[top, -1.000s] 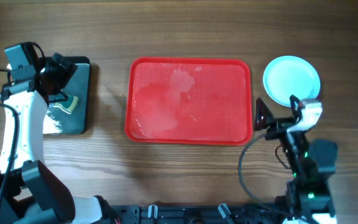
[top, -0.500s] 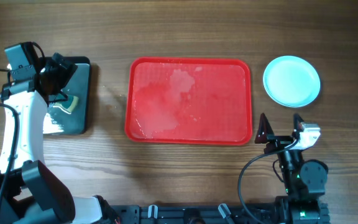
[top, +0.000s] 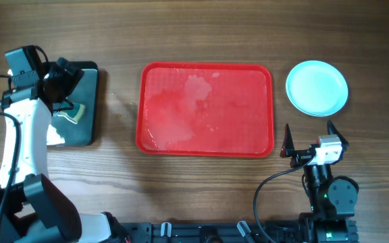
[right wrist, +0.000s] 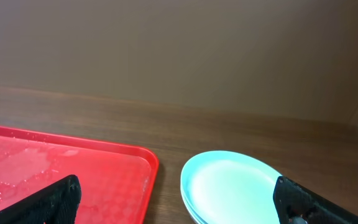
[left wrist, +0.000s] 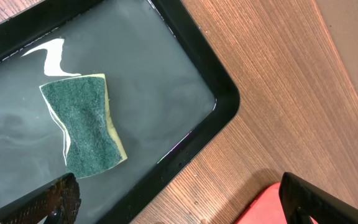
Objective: Clean dirty plates on tray and stack at the side
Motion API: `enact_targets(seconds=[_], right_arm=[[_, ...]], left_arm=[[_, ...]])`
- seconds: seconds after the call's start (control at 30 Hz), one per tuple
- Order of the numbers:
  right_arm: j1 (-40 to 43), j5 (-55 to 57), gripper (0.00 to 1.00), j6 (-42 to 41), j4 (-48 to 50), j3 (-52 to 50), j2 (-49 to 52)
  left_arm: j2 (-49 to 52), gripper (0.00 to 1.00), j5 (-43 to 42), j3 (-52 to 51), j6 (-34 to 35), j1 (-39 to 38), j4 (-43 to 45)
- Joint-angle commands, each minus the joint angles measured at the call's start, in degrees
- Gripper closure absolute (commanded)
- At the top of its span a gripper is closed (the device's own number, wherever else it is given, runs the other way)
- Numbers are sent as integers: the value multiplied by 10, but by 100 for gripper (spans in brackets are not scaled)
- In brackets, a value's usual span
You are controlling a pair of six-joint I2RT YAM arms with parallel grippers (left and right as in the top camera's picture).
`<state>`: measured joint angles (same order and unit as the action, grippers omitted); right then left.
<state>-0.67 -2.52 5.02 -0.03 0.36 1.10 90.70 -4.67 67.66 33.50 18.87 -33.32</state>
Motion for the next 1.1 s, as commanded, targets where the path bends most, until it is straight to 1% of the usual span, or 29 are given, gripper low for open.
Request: enact_targets(seconds=[0.0,0.13,0.93,1.0,1.07], right_arm=[[0,-1,0,-60,0,-1,-9],[0,0,0,-100,0,-1,-9],[0,0,0,-99,1,-1,-8],[0,0,0,-99,1,-1,-8],[0,0,0,-99,1,-1,-8]], left_arm=[[-1,0,-9,-2,-2,2,1],[-1,0,-9,-2,-2,2,1],[-1,0,-9,-2,-2,2,1],[-1,0,5,-2,-6,2,-12],[2,0,-6,-2,-5,0,-56]])
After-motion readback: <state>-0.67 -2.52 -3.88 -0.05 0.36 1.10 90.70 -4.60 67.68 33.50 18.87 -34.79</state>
